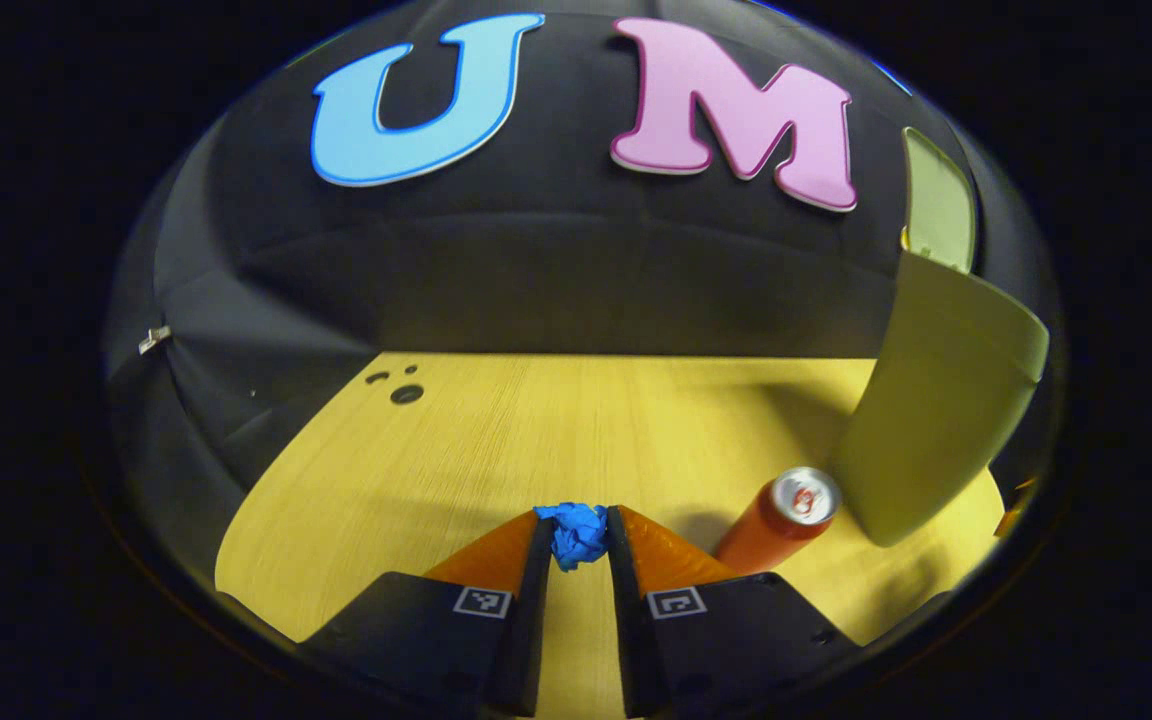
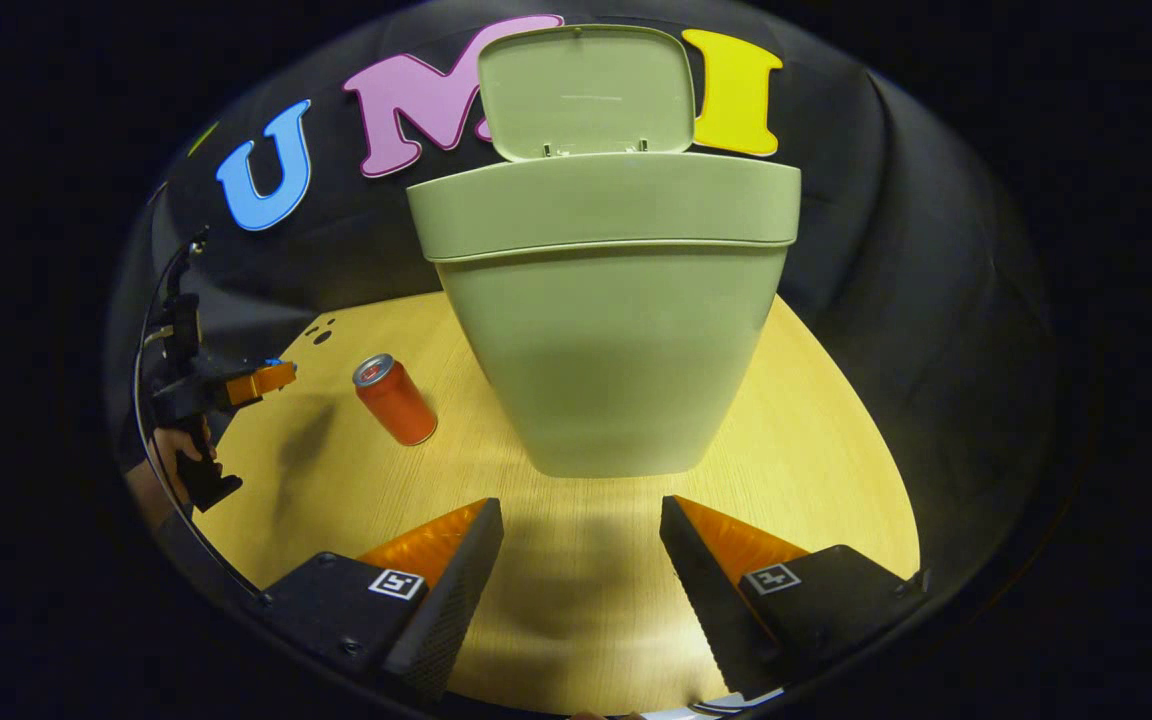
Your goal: Press the lid of the desktop garbage bin to open it, pick up the crumpled paper on the desktop and throw it into the bin, then pick up the pop can on the desktop and drop it into the bin, and finally close the garbage bin lid.
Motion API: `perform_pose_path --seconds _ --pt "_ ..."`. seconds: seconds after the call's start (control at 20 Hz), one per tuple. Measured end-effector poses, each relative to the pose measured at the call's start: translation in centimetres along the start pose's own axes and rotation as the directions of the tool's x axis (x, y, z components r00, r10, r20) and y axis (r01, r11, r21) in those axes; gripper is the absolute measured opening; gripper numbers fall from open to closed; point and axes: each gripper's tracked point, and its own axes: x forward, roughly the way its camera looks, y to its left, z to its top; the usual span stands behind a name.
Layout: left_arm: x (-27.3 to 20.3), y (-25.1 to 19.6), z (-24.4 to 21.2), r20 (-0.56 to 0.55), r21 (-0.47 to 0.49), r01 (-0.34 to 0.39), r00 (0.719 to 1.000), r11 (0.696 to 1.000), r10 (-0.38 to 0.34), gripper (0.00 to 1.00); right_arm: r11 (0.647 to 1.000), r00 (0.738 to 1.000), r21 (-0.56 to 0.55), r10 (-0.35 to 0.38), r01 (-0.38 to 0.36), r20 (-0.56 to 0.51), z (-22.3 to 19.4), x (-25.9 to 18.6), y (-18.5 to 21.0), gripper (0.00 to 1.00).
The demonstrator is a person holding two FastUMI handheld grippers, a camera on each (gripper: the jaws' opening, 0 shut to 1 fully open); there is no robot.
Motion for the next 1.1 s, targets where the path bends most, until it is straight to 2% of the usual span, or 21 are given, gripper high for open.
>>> perform_pose_path --seconds 0.05,0.15,0.2,0.4,0.55,0.75,0.9,1.1 --pt "-0.6 -0.9 1.1 0.022 0.004 0.019 1.000 1.000 -0.019 0.36 1.000 1.000 0.012 0.002 -0.002 0.003 0.1 0.0 -0.1 1.00" --pt "-1.9 -3.1 3.9 0.072 0.012 0.070 0.995 0.998 -0.070 0.33 1.000 1.000 0.029 0.004 -0.004 0.015 0.2 0.0 -0.2 0.99" --pt "-2.5 -4.4 5.4 0.095 0.020 0.095 0.991 0.995 -0.096 0.35 0.999 1.000 0.033 0.002 -0.003 0.019 0.1 0.0 -0.3 0.99" --pt "-4.4 -10.9 10.0 0.158 0.072 0.214 0.962 0.974 -0.223 0.35 1.000 1.000 0.024 -0.017 0.016 0.024 -0.1 -0.6 -1.1 0.99" --pt "-6.0 -17.1 12.5 0.190 0.145 0.327 0.917 0.934 -0.351 0.35 0.999 0.999 0.036 -0.032 0.030 0.039 0.1 -1.1 -1.7 0.99" --pt "-7.5 -24.1 14.3 0.195 0.204 0.478 0.835 0.854 -0.514 0.33 0.998 0.997 0.043 -0.053 0.051 0.047 0.1 -1.6 -2.4 0.99" --pt "-8.0 -27.6 15.0 0.183 0.250 0.540 0.789 0.804 -0.586 0.35 0.996 0.997 0.058 -0.067 0.065 0.039 -0.5 -1.8 -2.8 0.99" --pt "-8.0 -31.3 14.6 0.144 0.278 0.596 0.749 0.753 -0.646 0.35 0.995 0.996 0.060 -0.083 0.082 0.012 -1.7 -1.8 -3.2 0.99"
